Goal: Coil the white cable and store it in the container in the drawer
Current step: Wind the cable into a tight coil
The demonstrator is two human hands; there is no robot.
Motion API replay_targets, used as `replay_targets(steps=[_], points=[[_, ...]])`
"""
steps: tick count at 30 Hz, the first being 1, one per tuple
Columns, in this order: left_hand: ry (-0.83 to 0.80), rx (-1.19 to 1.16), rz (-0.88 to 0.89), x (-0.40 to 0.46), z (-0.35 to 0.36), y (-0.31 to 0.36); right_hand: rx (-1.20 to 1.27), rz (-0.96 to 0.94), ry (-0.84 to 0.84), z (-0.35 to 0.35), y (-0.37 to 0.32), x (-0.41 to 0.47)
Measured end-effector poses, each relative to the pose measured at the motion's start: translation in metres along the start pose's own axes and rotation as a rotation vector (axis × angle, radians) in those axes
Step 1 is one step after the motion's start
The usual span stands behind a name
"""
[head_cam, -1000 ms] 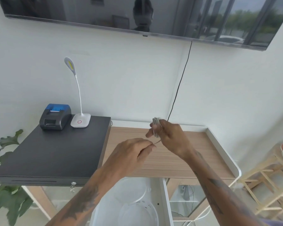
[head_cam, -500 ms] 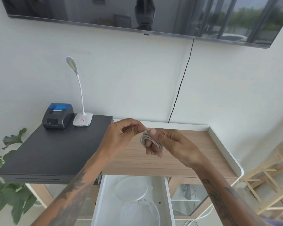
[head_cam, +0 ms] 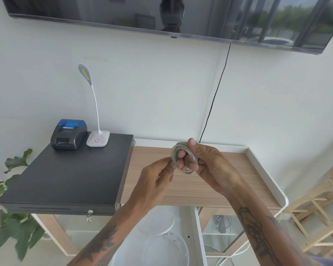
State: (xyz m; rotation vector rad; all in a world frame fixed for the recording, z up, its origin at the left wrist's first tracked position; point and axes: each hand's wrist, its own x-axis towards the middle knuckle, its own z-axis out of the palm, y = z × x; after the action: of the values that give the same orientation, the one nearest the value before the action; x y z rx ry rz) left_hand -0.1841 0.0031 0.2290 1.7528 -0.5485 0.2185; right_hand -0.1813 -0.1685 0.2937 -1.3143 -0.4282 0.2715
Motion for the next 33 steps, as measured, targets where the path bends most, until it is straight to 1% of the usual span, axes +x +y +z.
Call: replay_targets(steps=[3, 5, 7, 10, 14, 17, 20, 24, 27, 30, 32, 33], points=[[-0.027, -0.183, -0.139, -0.005, 0.005, 0.006, 0.103, -0.004, 0.07, -0.002, 0.004, 0.005], [0.026, -0.29, -0.222, -0.006, 0.01, 0.011, 0.207, -0.005, 0.102, 0.0, 0.008, 0.007], [0.116, -0.336, -0.268, -0.008, 0.019, 0.016, 0.286, -0.013, 0.113, 0.005, 0.014, 0.009], [0.244, -0.38, -0.292, -0.01, 0.03, 0.018, 0.369, -0.029, 0.156, 0.011, 0.025, 0.011], [0.3, -0.395, -0.223, -0.008, 0.029, 0.014, 0.401, -0.068, 0.182, 0.013, 0.036, 0.008], [0.294, -0.305, -0.187, -0.004, 0.026, 0.013, 0.37, -0.078, 0.177, 0.014, 0.04, 0.005], [0.289, -0.206, -0.145, -0.003, 0.023, 0.009, 0.265, -0.096, 0.195, 0.019, 0.04, 0.004], [0.307, 0.021, -0.11, -0.003, 0.019, 0.005, -0.035, -0.093, 0.241, 0.026, 0.038, 0.003], [0.299, 0.224, -0.006, -0.005, 0.012, 0.001, -0.232, -0.023, 0.296, 0.025, 0.035, 0.002], [0.211, 0.434, 0.141, -0.008, 0.005, 0.0, -0.325, 0.104, 0.284, 0.017, 0.03, 0.001], [0.135, 0.591, 0.198, -0.01, -0.002, 0.001, -0.452, 0.182, 0.244, 0.01, 0.026, -0.001], [0.101, 0.635, 0.212, -0.01, -0.005, 0.002, -0.531, 0.18, 0.217, 0.009, 0.025, -0.001]])
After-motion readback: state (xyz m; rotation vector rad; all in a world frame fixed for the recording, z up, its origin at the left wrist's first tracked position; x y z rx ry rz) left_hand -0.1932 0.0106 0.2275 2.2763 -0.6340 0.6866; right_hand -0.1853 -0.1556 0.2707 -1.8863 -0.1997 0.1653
